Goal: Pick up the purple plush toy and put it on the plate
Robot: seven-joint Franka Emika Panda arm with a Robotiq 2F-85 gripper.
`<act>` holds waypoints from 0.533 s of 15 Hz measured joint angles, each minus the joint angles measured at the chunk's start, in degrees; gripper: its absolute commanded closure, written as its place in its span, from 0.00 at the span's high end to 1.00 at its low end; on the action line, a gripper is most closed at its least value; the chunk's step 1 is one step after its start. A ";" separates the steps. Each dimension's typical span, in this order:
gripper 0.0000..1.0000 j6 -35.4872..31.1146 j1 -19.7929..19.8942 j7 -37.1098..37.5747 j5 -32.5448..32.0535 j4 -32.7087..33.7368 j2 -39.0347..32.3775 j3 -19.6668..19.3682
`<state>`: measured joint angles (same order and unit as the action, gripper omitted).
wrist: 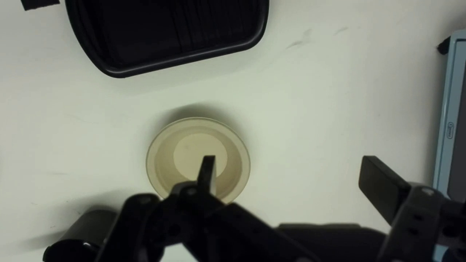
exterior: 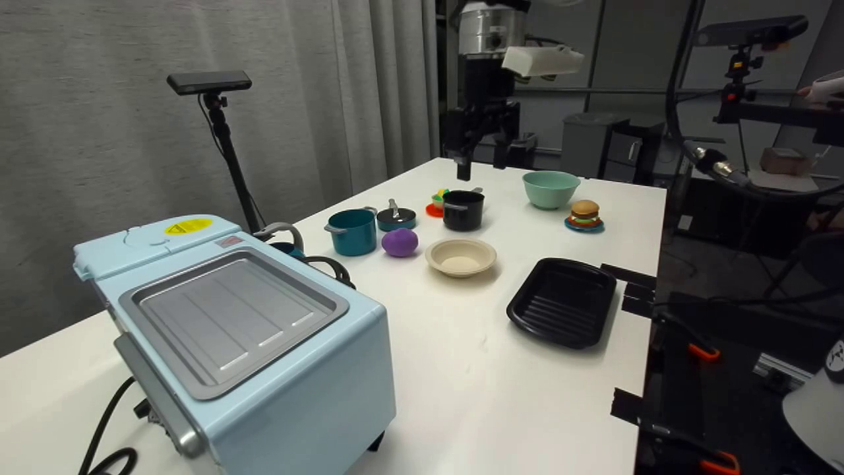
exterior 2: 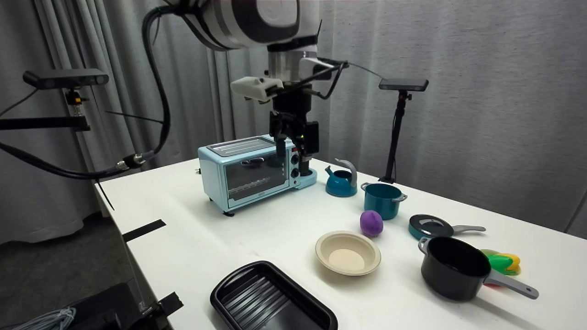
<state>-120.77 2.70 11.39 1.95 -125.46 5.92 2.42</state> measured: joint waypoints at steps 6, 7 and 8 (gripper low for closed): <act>1.00 -4.39 -0.93 3.94 -0.08 11.96 -16.62 -0.22; 1.00 -4.67 -1.02 4.71 -0.14 14.19 -19.19 -0.41; 1.00 -4.84 -1.09 5.38 -0.19 16.38 -21.68 -0.66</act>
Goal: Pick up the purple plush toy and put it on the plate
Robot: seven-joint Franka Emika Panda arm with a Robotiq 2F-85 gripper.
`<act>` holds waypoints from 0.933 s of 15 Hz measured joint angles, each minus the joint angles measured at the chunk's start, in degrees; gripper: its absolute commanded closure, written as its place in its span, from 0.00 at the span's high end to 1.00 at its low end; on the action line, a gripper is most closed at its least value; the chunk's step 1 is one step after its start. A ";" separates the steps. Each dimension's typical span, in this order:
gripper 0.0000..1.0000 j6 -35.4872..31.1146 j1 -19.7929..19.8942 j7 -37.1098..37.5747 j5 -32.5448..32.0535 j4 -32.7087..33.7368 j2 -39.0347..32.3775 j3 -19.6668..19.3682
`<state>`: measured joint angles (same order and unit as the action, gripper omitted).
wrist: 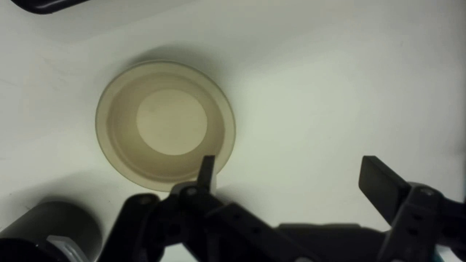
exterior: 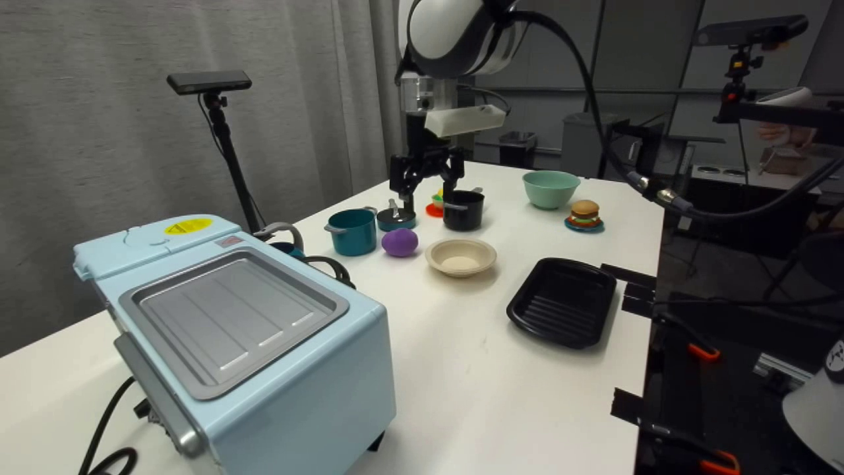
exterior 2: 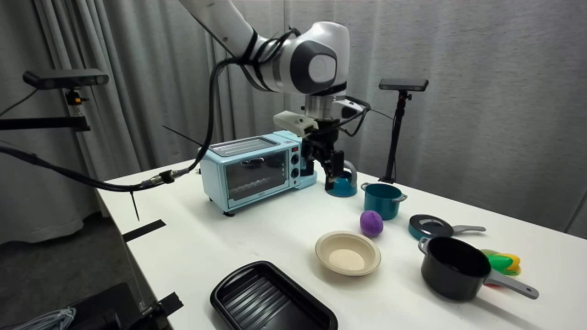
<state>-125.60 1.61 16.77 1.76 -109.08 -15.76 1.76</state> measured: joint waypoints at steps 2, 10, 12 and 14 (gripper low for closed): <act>1.00 -0.33 -0.24 1.19 -0.05 4.41 -4.84 -0.83; 1.00 -0.41 -1.30 5.71 -0.15 20.07 -20.58 -5.79; 1.00 -0.54 -1.38 6.69 -0.15 23.86 -24.11 -6.59; 1.00 -0.99 -1.60 7.47 -0.15 27.25 -27.24 -7.09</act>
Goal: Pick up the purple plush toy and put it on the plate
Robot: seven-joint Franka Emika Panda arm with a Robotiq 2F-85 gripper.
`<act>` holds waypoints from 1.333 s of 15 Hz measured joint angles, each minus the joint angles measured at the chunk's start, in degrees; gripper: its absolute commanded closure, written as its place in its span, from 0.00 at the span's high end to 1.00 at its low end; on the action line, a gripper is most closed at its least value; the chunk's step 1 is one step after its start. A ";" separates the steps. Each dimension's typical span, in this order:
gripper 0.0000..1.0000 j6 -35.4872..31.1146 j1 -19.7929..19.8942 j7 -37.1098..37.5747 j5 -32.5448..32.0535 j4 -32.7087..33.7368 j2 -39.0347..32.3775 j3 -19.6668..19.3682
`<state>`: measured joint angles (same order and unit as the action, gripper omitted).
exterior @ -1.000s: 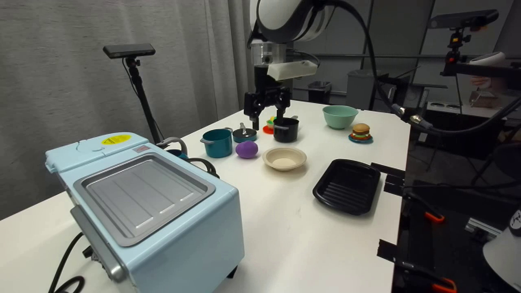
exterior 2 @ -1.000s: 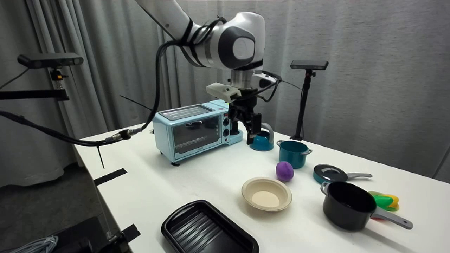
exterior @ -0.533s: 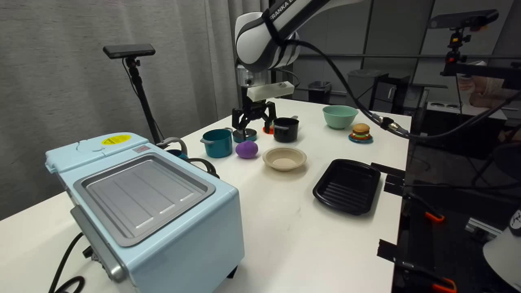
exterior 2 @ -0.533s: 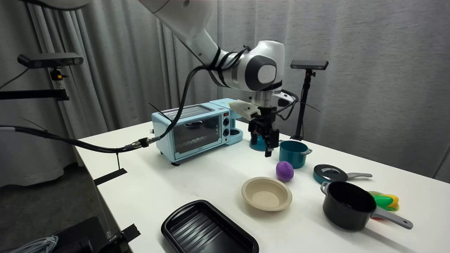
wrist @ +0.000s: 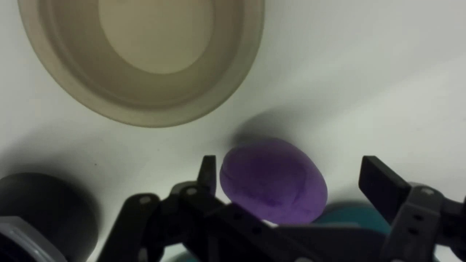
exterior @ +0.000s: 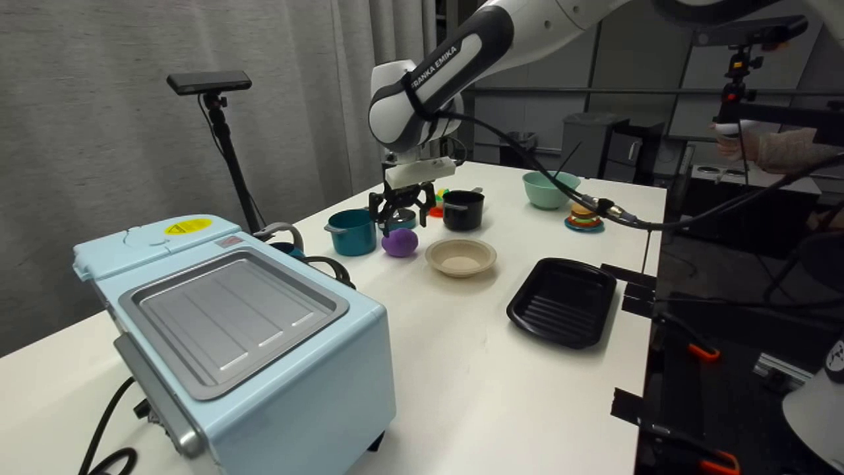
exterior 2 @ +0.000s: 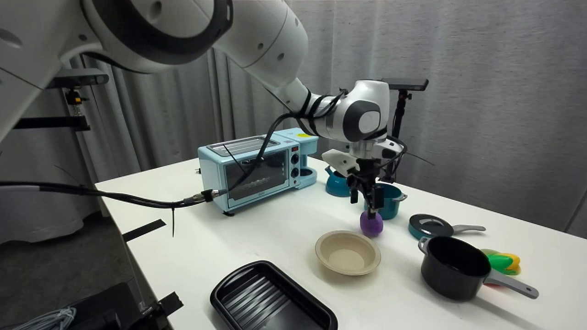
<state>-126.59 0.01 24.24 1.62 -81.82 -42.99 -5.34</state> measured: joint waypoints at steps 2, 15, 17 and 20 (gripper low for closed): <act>1.00 -0.79 -0.38 0.86 0.00 2.93 -2.74 -0.24; 0.08 -1.16 -2.23 3.10 0.00 10.41 -9.26 -2.37; 0.03 0.19 -2.18 3.09 0.00 10.68 -8.44 -2.57; 0.01 5.21 -1.93 2.56 0.00 11.43 -5.16 -2.72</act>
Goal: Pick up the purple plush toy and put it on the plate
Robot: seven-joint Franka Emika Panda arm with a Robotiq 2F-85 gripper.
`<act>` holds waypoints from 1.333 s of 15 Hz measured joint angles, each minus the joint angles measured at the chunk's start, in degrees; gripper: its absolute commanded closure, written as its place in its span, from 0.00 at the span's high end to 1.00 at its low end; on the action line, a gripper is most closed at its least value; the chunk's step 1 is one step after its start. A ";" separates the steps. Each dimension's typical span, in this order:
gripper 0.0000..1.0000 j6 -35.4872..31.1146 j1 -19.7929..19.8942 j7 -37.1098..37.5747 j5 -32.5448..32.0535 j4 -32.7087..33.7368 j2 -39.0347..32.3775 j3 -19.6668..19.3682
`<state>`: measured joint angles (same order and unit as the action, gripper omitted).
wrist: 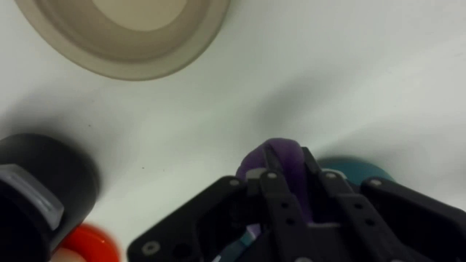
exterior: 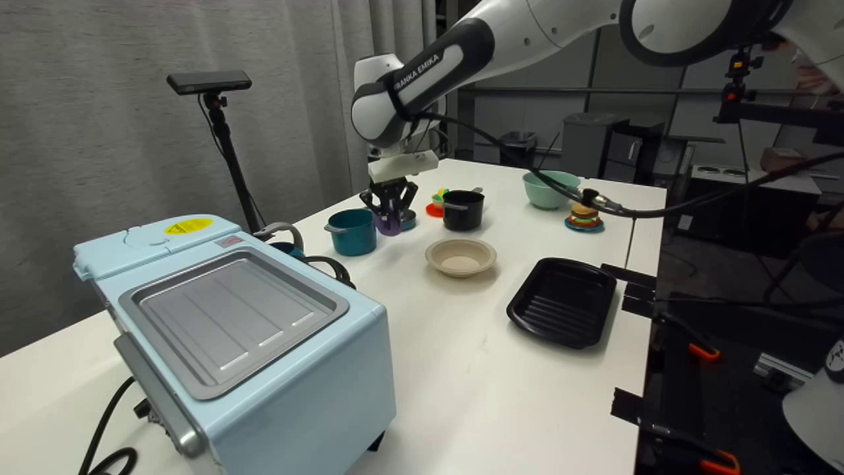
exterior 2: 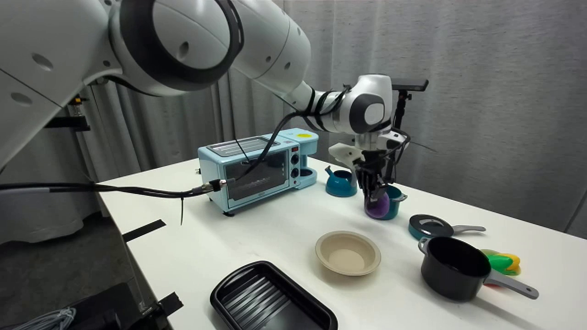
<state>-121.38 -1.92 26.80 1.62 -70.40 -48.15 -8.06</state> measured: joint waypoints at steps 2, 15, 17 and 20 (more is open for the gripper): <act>0.04 3.67 0.39 -0.95 0.00 0.60 3.13 -0.06; 0.04 14.39 4.21 -7.44 1.94 -9.01 17.38 0.72; 0.04 12.89 4.22 -8.61 1.94 -12.90 18.27 0.80; 0.04 8.72 4.22 -10.55 1.92 -18.34 19.08 0.99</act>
<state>-112.67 2.30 16.26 3.54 -88.74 -29.07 -7.07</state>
